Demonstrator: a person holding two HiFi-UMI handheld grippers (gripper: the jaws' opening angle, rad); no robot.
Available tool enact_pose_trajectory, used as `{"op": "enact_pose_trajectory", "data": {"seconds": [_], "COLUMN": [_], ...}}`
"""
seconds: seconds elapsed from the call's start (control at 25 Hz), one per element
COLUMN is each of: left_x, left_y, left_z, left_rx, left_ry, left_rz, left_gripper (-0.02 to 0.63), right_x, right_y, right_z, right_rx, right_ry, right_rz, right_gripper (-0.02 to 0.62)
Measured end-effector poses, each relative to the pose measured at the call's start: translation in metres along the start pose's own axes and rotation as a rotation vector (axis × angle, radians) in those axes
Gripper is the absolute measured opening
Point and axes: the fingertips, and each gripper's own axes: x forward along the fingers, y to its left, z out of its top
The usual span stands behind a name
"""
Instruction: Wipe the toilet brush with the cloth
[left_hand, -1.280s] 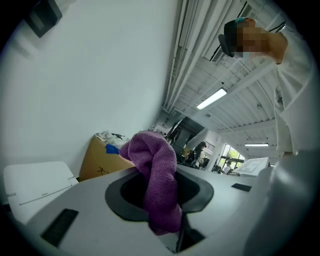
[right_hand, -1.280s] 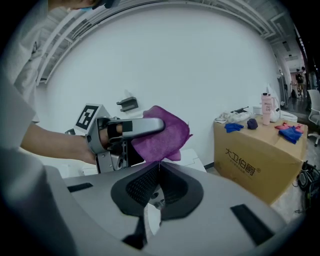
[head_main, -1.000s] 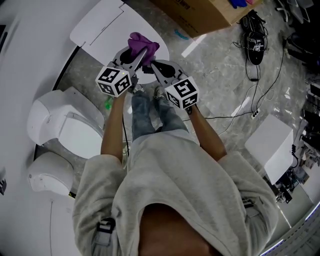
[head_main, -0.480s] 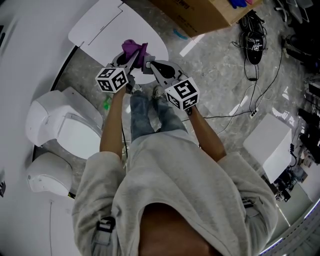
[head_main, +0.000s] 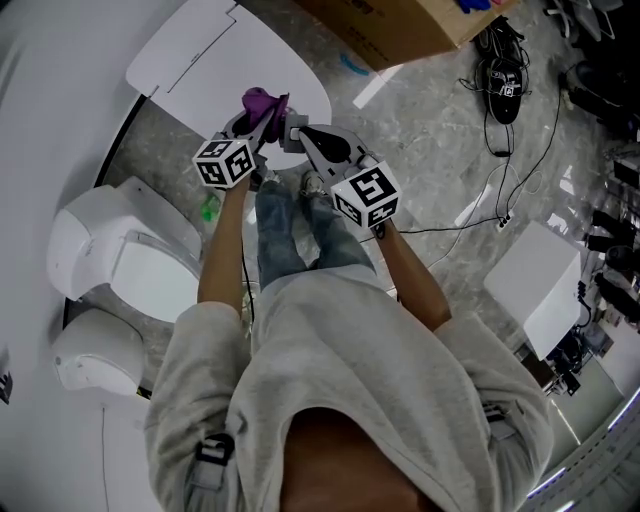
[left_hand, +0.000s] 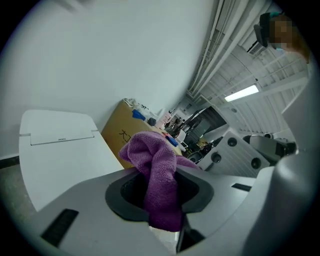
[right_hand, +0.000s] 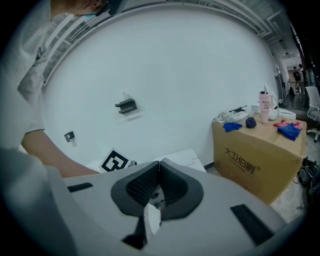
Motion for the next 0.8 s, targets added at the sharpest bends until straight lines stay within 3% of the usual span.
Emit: {"op": "enact_pose_trajectory", "data": {"seconds": [0.16,0.4,0.64,0.8], "left_x": [0.009,0.018,0.014,0.001], "left_y": [0.005,0.015,0.048,0.063], "left_z": [-0.022,-0.039,-0.063,-0.063], "left_rx": [0.017,-0.027,-0.04,-0.034], "left_ry": [0.067,0.096,0.21,0.215], "left_rz": [-0.004,0.019,0.123,0.168], "left_gripper": [0.124,0.124,0.124,0.124], "right_x": [0.0,0.001,0.001,0.001], "right_y": [0.001,0.001,0.002,0.001], "right_z": [0.001,0.002,0.0,0.0], "right_rx": [0.006,0.016,0.007,0.002], "right_ry": [-0.01,-0.019,-0.01,-0.005], "right_rz": [0.004,0.002,0.011,0.016], "right_gripper": [0.031,0.031,0.031,0.031]}}
